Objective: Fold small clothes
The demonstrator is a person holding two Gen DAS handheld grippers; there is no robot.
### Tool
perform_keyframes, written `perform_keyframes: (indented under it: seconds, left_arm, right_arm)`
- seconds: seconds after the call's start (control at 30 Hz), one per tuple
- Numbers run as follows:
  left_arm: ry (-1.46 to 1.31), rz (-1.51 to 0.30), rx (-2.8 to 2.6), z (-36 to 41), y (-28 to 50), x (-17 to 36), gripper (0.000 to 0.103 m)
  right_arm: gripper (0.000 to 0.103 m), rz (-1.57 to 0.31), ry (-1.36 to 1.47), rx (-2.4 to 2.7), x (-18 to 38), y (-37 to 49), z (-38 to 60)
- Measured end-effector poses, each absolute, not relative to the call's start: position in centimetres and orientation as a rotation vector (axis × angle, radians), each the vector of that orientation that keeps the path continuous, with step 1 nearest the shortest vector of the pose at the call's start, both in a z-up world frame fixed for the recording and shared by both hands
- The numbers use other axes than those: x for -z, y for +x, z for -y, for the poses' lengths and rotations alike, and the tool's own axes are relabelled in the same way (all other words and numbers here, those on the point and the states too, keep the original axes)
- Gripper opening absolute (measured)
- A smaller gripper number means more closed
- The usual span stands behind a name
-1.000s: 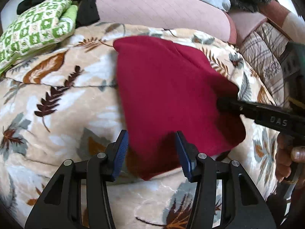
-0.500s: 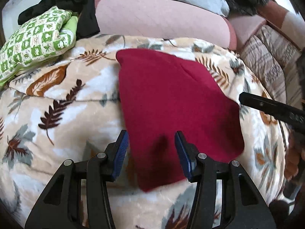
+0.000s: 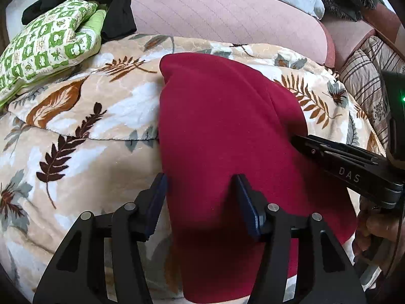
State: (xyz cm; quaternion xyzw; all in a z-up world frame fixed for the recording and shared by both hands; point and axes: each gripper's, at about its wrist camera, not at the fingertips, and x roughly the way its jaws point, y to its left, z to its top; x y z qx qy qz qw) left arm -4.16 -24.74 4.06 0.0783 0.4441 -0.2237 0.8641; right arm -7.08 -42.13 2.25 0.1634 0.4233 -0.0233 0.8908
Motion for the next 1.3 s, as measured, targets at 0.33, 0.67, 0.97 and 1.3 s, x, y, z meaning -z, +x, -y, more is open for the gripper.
perform_keyframes:
  seconds: [0.33,0.67,0.97,1.3]
  left_arm:
    - [0.168,-0.936,0.453,24.7,-4.3,-4.3,0.057]
    - [0.171,-0.940,0.455,24.6,-4.4,-4.1,0.057]
    - [0.165,-0.918,0.504,23.4,-4.2,-5.0,0.057]
    - [-0.034,-1.015,0.589,21.8,-1.0,-3.8,0.067]
  right_arm:
    - [0.031,-0.867,0.340,0.047,-5.0,-9.3,41.7]
    - [0.031,-0.914,0.275,0.031,-4.3,-10.8,39.4]
    - [0.048,-0.889,0.346,0.027,-3.4,-11.4,41.1]
    - [0.070,-0.853,0.498,-0.033,-2.5,-9.1,43.6]
